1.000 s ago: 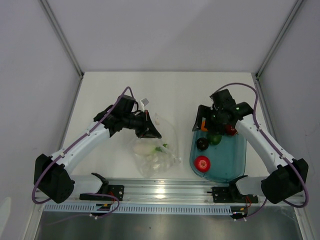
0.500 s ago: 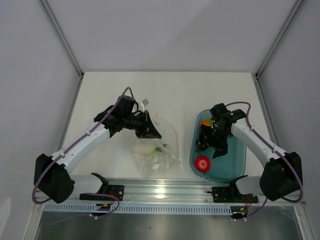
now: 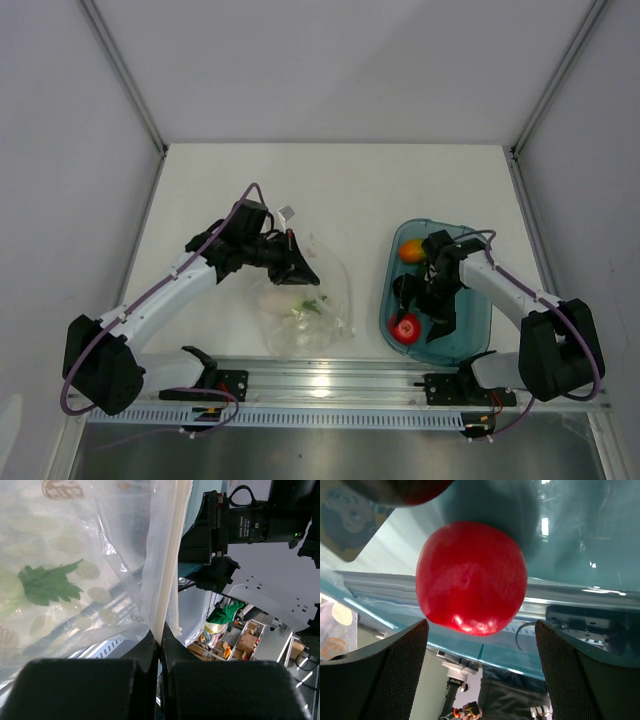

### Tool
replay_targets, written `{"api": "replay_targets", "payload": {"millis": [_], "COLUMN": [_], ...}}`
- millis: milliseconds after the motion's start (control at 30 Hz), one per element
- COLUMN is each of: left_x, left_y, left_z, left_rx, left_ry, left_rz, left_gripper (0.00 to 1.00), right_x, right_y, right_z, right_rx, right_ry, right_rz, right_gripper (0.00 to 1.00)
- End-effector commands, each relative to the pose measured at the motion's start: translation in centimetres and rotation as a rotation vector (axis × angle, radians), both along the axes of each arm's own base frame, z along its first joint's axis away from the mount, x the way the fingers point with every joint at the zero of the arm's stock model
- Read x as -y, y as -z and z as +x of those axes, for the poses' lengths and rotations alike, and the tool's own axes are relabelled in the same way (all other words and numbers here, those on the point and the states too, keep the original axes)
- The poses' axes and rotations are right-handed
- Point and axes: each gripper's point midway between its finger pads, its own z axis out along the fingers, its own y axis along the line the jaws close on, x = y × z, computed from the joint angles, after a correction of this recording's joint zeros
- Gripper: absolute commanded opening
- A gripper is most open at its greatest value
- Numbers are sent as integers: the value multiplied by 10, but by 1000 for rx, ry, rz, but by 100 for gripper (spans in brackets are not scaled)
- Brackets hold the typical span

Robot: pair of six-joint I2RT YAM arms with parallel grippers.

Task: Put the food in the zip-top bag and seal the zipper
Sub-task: Pick up the fake fruit from the bin.

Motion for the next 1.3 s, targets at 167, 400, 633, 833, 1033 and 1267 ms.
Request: {"api": "replay_targets", "payload": {"millis": [167, 400, 633, 833, 1033, 1267], "left_x": [0, 1, 2, 4, 6, 8], "left_y": [-9, -10, -10, -14, -16, -11], "left_z": [-2, -3, -2, 2, 5, 3], "left_rx": [23, 24, 24, 33, 37, 21], "left_ry": [0, 5, 15, 27, 32, 41], "left_rz": [-40, -42, -42, -43, -48, -55], "left_gripper": [1, 1, 1, 1, 1, 0], "right_x": [-16, -23, -18, -12, -8, -5], "right_y": [14, 25, 24, 11, -31, -108], "right_z": [8, 11, 9, 17, 43, 84], "right_rx": [-4, -11, 2, 44, 215, 529], "right_ry": [19, 1, 3, 34, 29, 21], "right_rz": [43, 32, 11, 17, 26, 62], "right_gripper": [88, 84, 63, 17, 0, 0]}}
